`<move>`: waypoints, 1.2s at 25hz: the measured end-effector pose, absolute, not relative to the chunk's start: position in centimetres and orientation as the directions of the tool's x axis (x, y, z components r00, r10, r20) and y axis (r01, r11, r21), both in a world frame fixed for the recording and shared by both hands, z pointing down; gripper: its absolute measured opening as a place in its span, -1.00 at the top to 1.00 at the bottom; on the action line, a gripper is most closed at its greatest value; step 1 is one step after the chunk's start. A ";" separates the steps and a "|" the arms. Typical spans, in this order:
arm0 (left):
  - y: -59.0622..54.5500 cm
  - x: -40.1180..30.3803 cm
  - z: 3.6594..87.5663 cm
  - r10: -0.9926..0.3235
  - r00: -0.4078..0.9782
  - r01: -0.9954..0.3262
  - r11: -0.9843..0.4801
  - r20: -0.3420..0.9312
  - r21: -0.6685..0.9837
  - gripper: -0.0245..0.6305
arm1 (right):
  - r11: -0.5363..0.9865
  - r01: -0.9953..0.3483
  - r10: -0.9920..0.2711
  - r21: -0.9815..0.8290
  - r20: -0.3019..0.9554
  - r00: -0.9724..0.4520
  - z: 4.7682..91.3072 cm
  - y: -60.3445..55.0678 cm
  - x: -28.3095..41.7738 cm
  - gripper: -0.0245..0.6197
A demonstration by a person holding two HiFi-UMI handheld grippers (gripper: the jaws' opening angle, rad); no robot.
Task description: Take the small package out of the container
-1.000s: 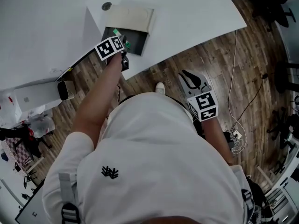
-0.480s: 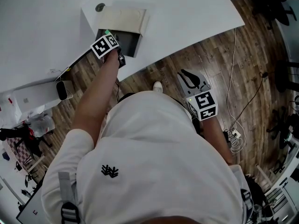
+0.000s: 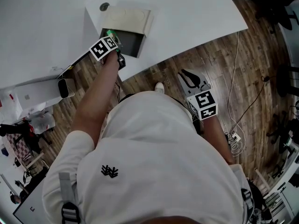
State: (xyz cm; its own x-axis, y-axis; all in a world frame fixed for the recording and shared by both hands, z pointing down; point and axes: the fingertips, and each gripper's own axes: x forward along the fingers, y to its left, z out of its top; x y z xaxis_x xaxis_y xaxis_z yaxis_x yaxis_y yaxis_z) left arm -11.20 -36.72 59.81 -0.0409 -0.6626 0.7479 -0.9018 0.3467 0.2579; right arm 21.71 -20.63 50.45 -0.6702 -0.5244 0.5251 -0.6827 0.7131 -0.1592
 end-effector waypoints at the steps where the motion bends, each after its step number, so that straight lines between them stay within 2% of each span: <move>1: -36.7 -11.4 59.7 -0.669 -0.038 -0.898 0.349 0.743 0.268 0.65 | 0.719 -0.677 -0.520 -0.157 0.526 -0.674 50.5 -20.7 21.5 0.72; 14: -35.8 -11.6 56.1 -0.767 0.063 -0.858 0.286 0.639 0.428 0.65 | 0.779 -0.609 -0.461 -0.149 0.522 -0.718 50.2 -20.6 17.9 0.72; 30: -31.9 -11.5 50.2 -0.839 0.287 -0.796 0.059 0.462 0.602 0.66 | 0.801 -0.587 -0.448 -0.116 0.533 -0.718 49.2 -18.2 12.1 0.78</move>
State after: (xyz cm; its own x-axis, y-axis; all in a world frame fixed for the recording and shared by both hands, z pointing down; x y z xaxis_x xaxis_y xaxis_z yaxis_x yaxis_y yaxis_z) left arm -11.46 -31.90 50.17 0.2871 -0.8389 0.4625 -0.7964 0.0592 0.6018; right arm 12.08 -18.25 49.21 -0.7176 -0.4483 0.5330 -0.5867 0.8015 -0.1158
